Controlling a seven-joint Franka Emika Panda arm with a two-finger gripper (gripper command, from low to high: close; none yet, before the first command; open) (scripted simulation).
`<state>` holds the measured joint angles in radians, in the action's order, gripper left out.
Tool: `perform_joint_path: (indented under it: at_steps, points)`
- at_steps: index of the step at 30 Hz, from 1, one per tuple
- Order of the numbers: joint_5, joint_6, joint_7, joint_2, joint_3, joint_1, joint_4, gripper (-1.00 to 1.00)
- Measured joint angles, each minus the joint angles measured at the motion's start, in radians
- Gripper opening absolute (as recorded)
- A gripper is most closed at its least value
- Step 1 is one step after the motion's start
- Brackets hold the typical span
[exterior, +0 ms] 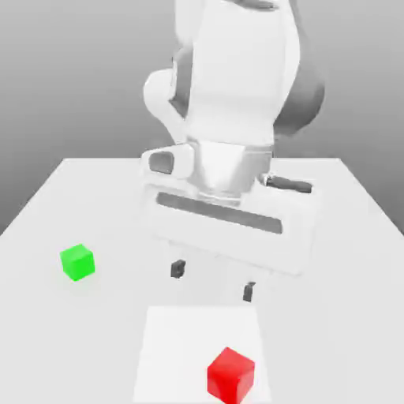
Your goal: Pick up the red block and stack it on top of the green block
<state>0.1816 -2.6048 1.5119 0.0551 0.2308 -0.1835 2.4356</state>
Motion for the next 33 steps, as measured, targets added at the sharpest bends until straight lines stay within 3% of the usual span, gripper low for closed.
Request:
perform_joint_path:
  at_steps: [5, 9, 10, 17, 22, 28, 33]
  points:
    - [-0.046, -0.08, 0.079, 0.164, 0.005, 0.014, 0.026, 0.0]
    - [0.007, -0.191, 0.131, 0.308, -0.049, 0.058, 0.007, 0.0]
    - [0.019, -0.212, 0.14, 0.333, -0.061, 0.069, 0.003, -1.0]
    - [0.019, -0.215, 0.141, 0.334, -0.061, 0.069, 0.003, -1.0]
    - [-0.063, -0.091, 0.091, 0.178, -0.016, 0.03, 0.034, -1.0]
    - [-0.091, -0.072, 0.344, 0.049, -0.153, -0.066, 0.152, -1.0]
    - [-0.081, -0.068, 0.607, -0.058, -0.251, -0.241, 0.259, -1.0]
